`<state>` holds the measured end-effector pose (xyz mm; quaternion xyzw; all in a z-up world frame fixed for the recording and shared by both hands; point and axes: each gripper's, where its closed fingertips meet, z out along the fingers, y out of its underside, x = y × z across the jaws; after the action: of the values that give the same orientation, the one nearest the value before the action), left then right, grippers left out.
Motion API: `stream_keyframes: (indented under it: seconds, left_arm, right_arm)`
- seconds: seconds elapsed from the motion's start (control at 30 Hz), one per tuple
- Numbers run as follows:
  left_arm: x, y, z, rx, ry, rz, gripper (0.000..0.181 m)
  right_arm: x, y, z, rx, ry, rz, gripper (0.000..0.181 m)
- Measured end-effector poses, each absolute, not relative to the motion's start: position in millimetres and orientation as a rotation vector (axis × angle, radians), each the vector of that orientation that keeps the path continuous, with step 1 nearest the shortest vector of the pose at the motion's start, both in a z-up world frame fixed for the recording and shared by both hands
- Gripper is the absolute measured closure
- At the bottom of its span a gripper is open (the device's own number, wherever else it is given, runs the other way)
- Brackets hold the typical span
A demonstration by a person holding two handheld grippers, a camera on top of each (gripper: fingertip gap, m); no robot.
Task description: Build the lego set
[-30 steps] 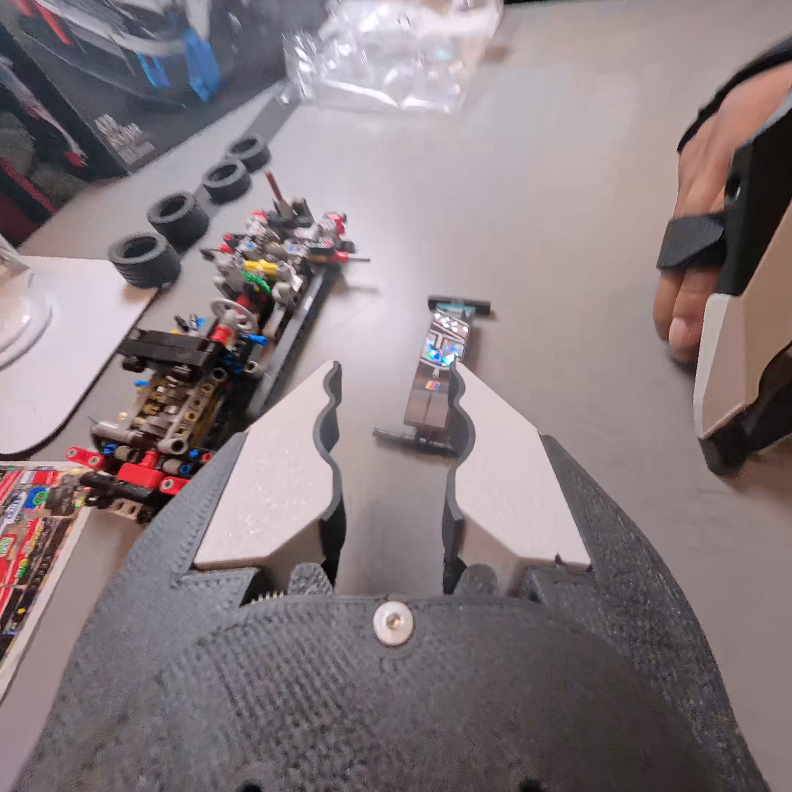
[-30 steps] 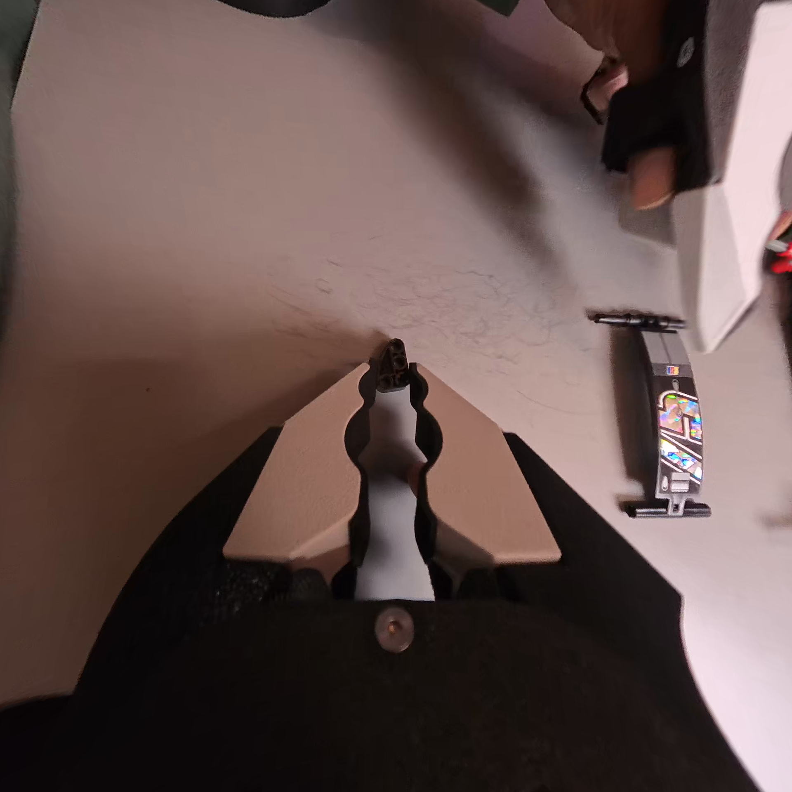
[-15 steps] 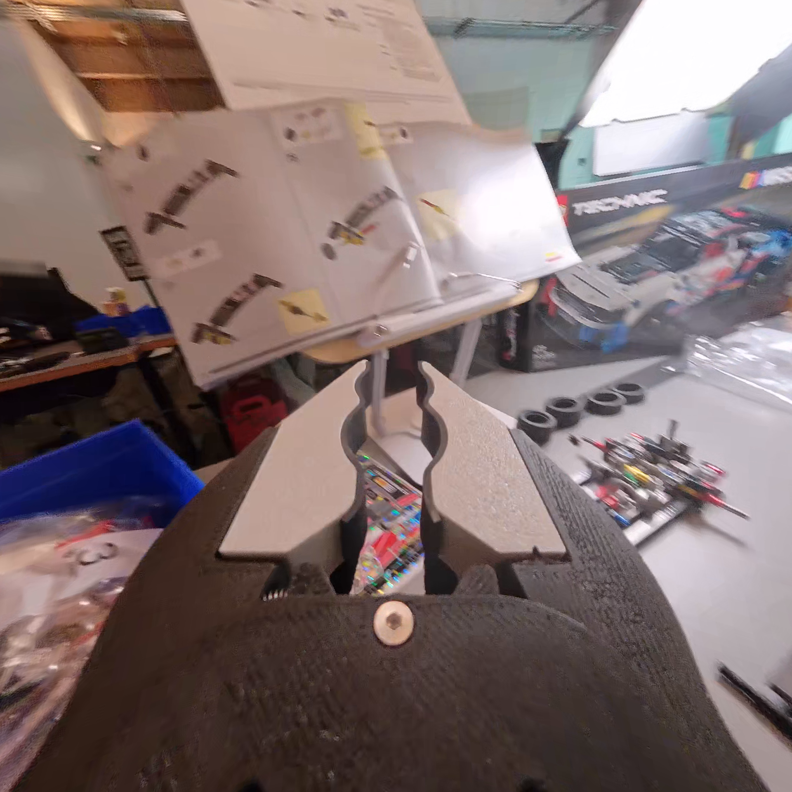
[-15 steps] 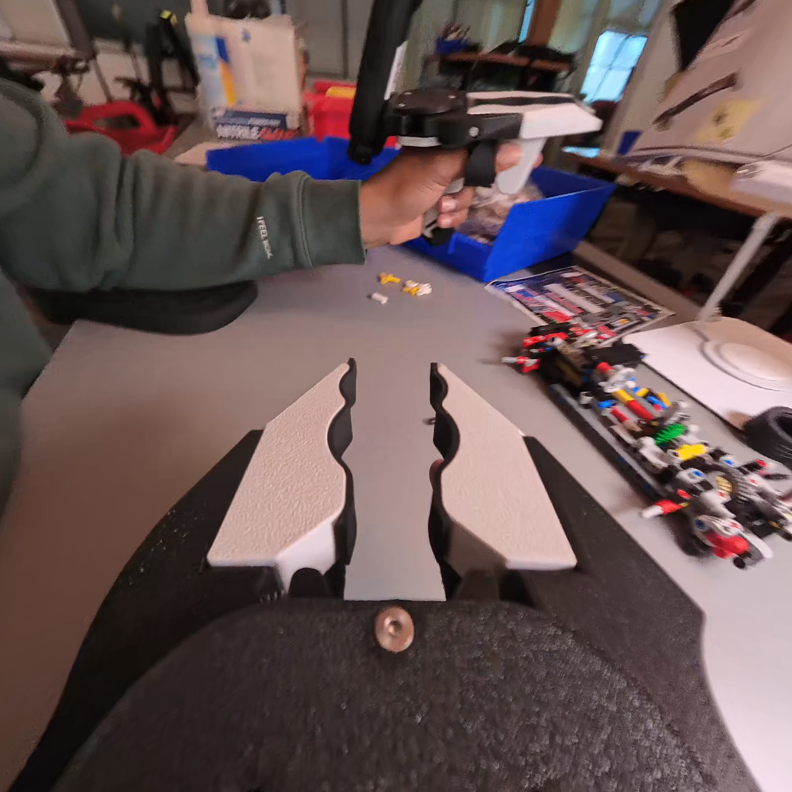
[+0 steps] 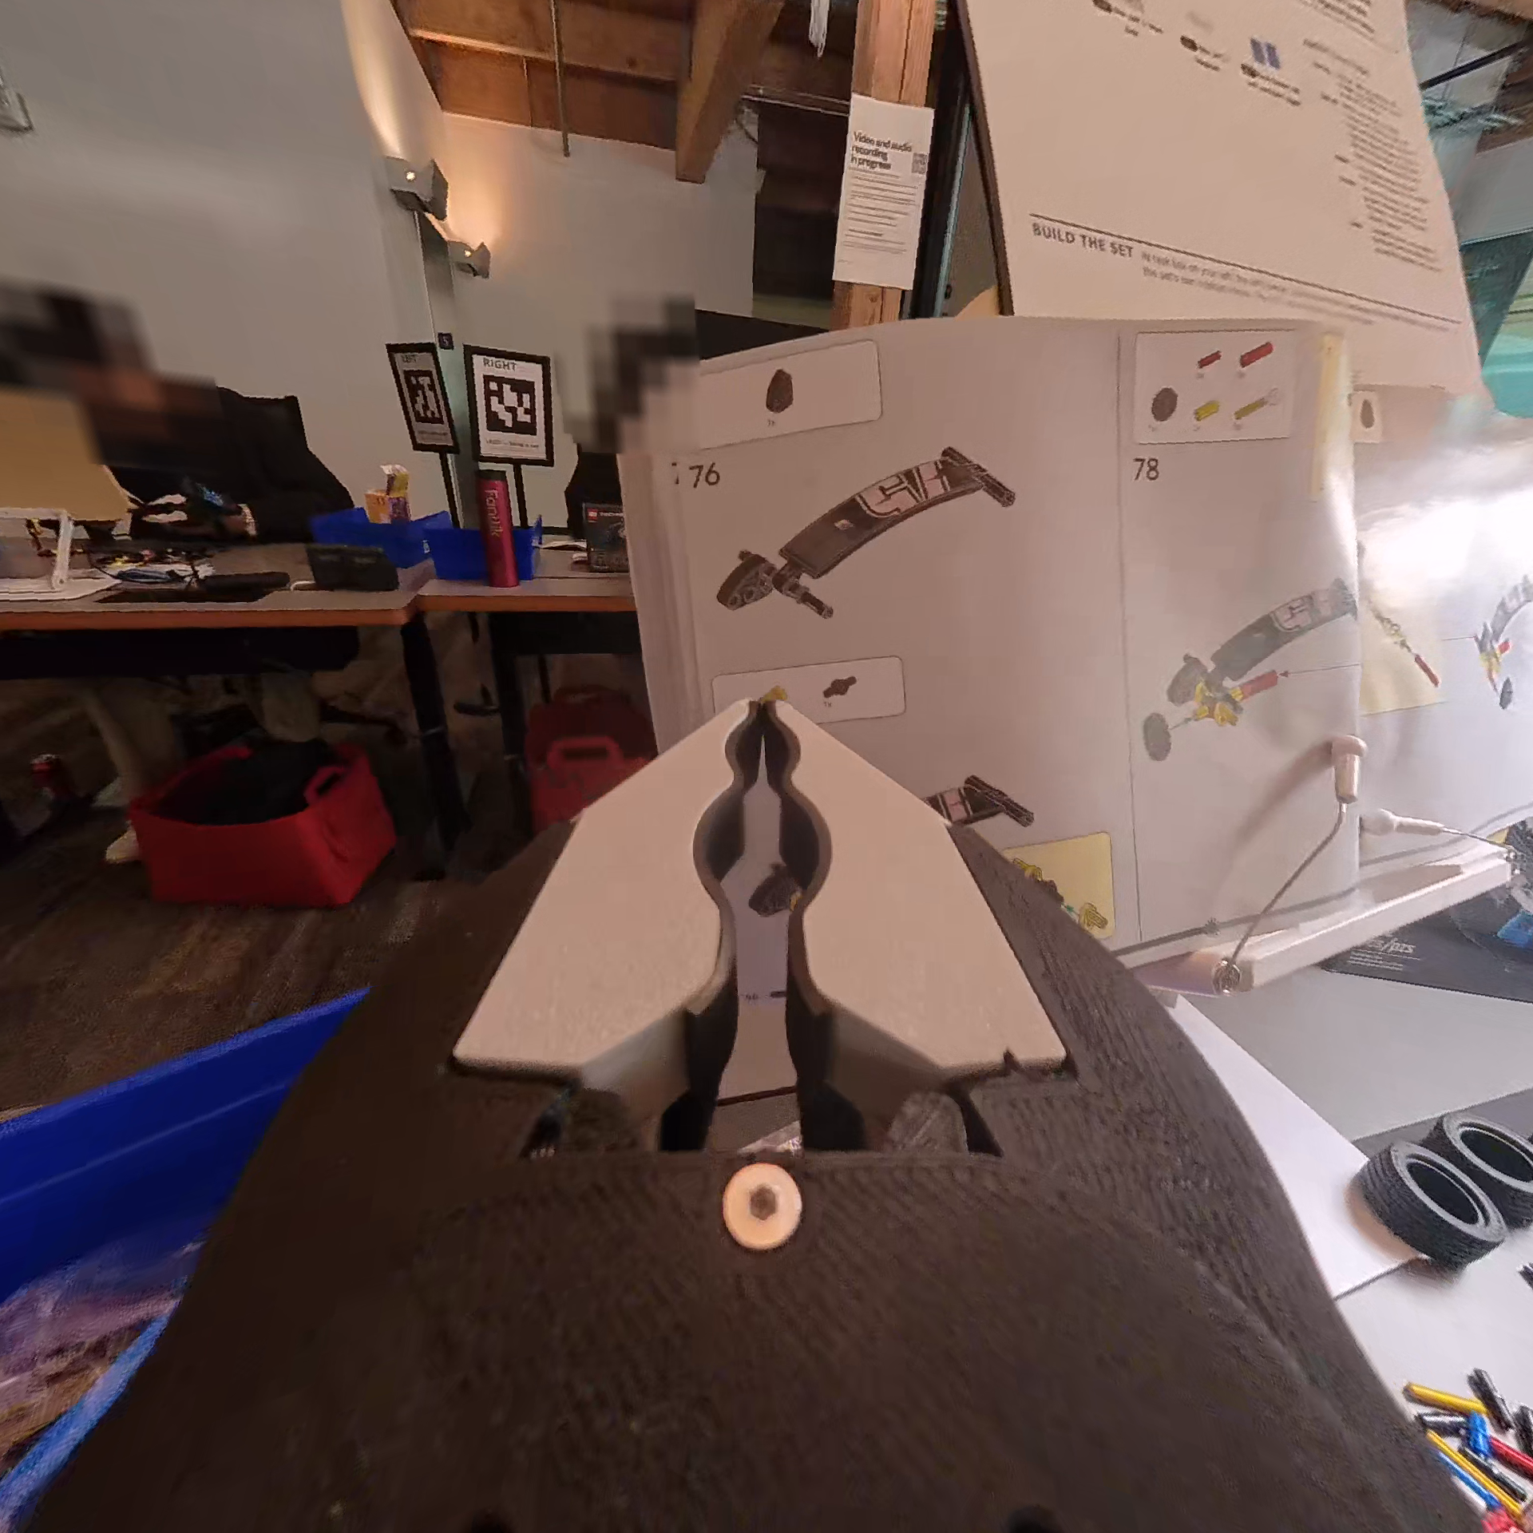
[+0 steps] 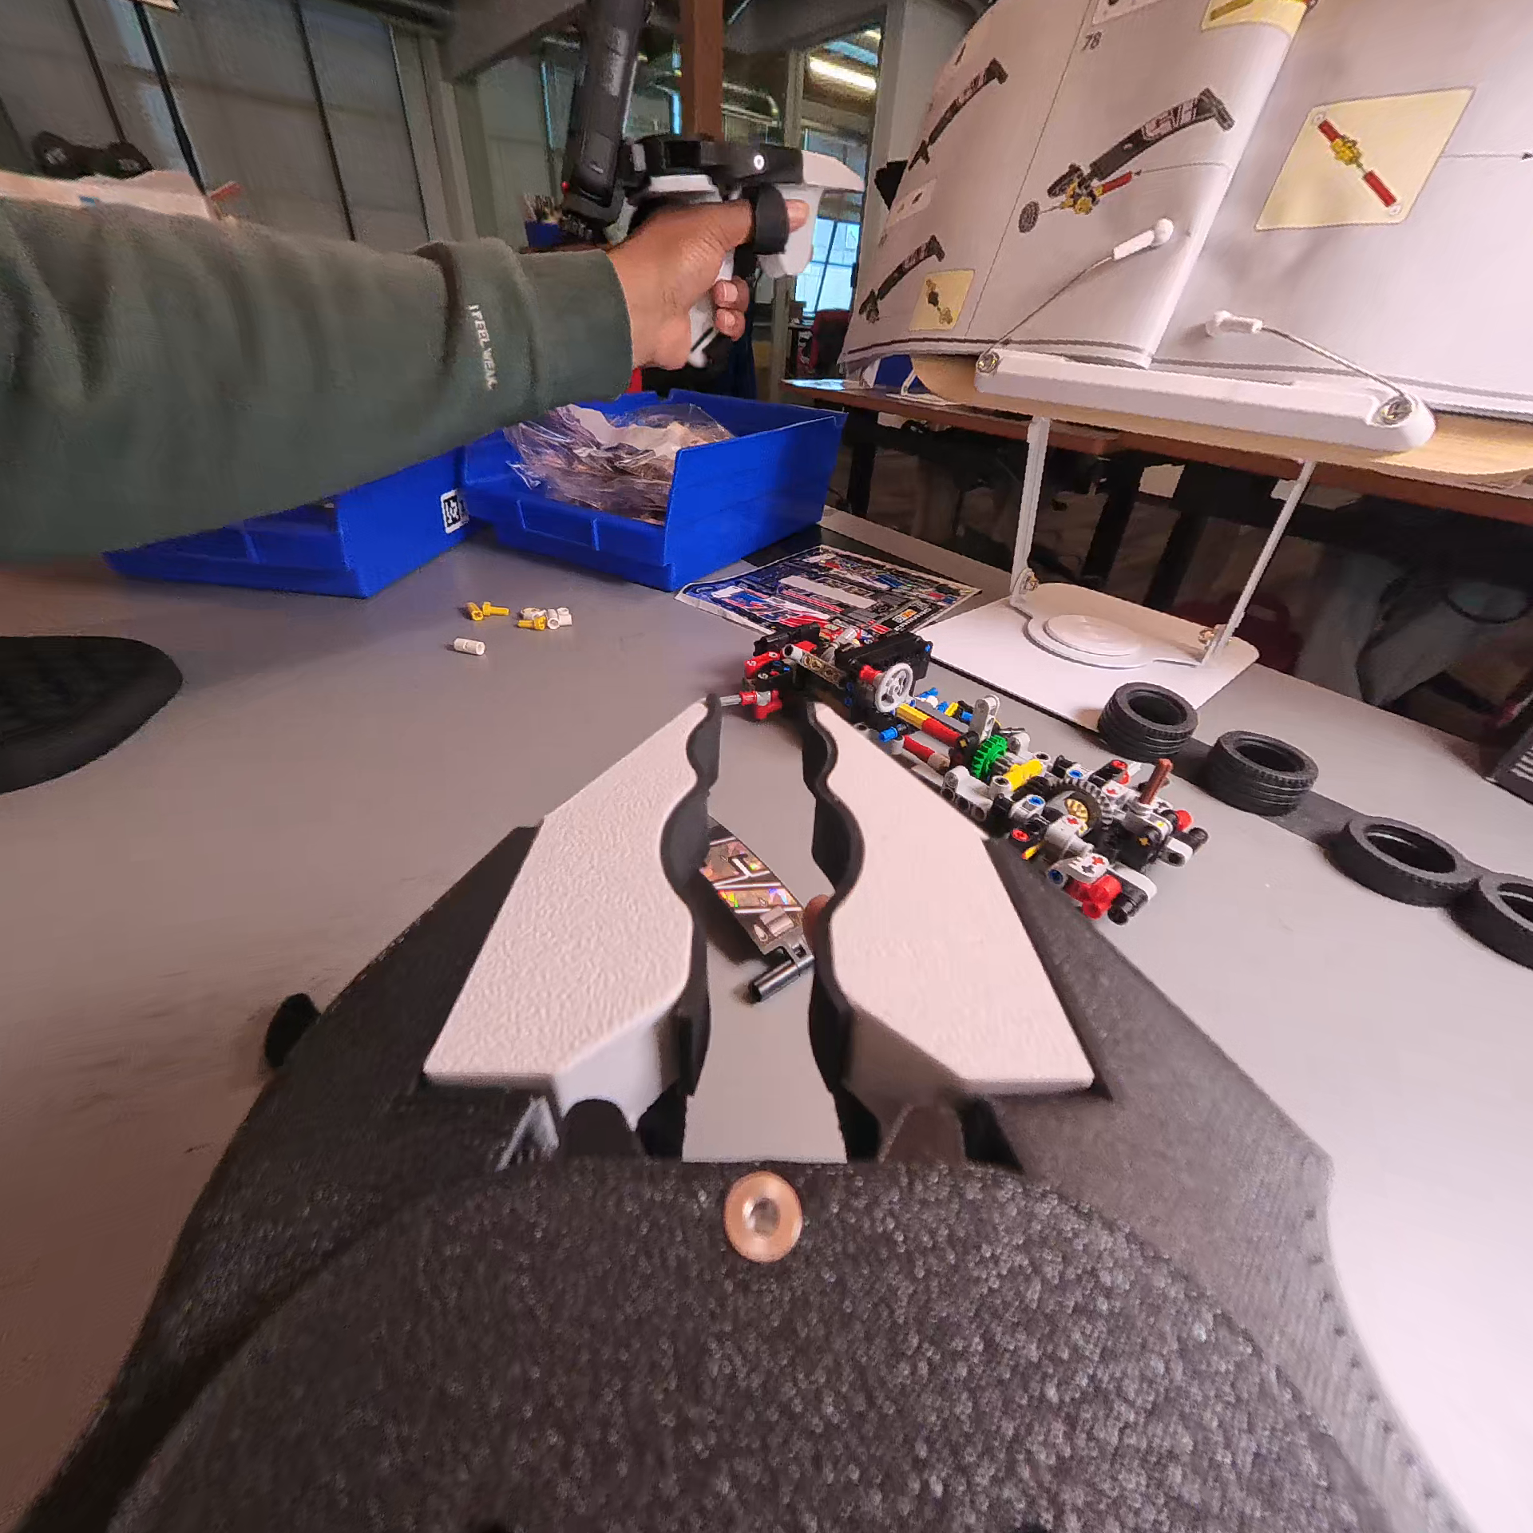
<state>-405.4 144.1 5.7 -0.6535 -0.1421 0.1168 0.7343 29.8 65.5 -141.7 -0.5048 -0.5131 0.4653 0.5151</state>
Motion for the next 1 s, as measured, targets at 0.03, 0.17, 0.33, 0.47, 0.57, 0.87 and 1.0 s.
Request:
stream_keyframes:
  seconds: [0.03,0.17,0.33,0.47,0.57,0.87,1.0]
  left_arm:
    - [-407,149,4,-1.442,-0.309,0.232,0.181]
    - [-413,160,-4,-1.468,-0.314,0.213,0.181]
    - [-413,166,-7,-1.486,-0.296,0.229,0.181]
    - [-408,170,-7,-1.502,-0.263,0.242,0.181]
    - [-398,173,-6,-1.498,-0.234,0.232,0.181]
    - [-386,173,-3,-1.518,-0.193,0.244,0.181]
    - [-372,166,0,-1.523,-0.147,0.239,0.181]
  right_arm:
    - [29,66,-144,-1.215,-1.239,1.113,0.165]
    - [26,66,-150,-1.226,-1.257,1.104,0.167]
    - [26,68,-153,-1.245,-1.255,1.126,0.168]
    - [26,68,-155,-1.252,-1.265,1.134,0.168]
    - [26,67,-155,-1.253,-1.270,1.133,0.168]
    - [26,67,-156,-1.255,-1.270,1.123,0.169]
    - [27,68,-156,-1.257,-1.264,1.122,0.170]
